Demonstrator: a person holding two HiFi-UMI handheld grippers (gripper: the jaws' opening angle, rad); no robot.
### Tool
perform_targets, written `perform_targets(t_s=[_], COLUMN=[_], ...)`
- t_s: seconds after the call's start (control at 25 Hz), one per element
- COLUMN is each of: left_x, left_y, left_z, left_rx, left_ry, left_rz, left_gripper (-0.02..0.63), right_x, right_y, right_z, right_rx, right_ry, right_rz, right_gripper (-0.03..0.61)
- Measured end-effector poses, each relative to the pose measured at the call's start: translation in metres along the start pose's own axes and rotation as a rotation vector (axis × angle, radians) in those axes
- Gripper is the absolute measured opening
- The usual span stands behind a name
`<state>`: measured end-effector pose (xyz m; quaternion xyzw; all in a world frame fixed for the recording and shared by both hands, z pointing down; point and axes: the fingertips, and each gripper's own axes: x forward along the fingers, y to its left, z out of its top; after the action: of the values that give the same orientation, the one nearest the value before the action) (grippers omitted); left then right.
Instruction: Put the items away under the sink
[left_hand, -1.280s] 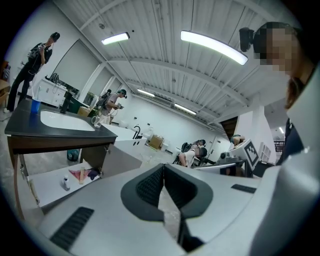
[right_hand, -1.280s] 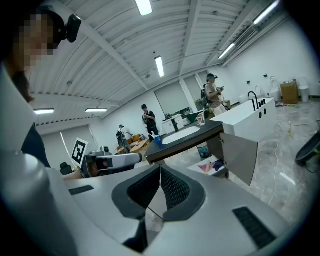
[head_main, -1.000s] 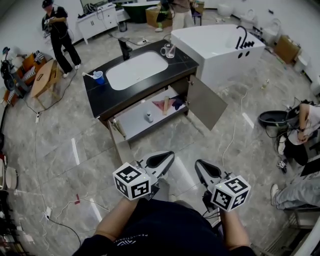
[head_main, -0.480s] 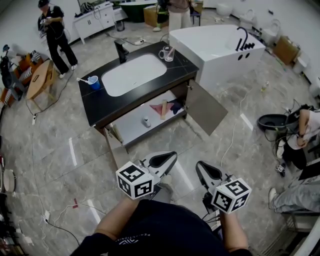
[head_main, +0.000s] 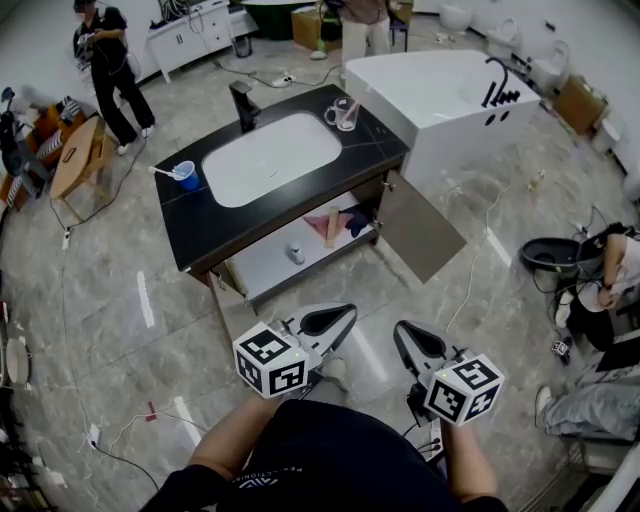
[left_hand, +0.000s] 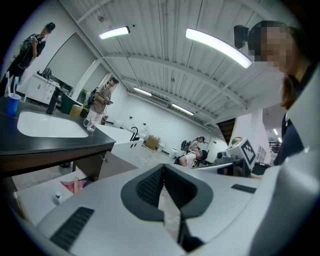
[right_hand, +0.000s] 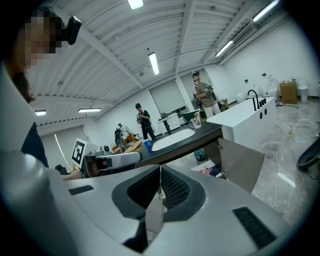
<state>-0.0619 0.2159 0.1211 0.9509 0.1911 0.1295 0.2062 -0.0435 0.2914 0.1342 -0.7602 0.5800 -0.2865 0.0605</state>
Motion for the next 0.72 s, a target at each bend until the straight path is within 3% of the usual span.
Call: perform_targets(t_s=[0.72], left_x=[0.023], left_y=[0.077], left_z=[0.029], left_rx=[-0.001], left_ry=[0.013], left_rz=[0.017], left_gripper=[0.009], right_x=[0.079], right_y=[-0.030], right_z=[0.042], right_rx=[-0.023], right_ry=[0.058], right_rz=[0.019], right_gripper=[0.035])
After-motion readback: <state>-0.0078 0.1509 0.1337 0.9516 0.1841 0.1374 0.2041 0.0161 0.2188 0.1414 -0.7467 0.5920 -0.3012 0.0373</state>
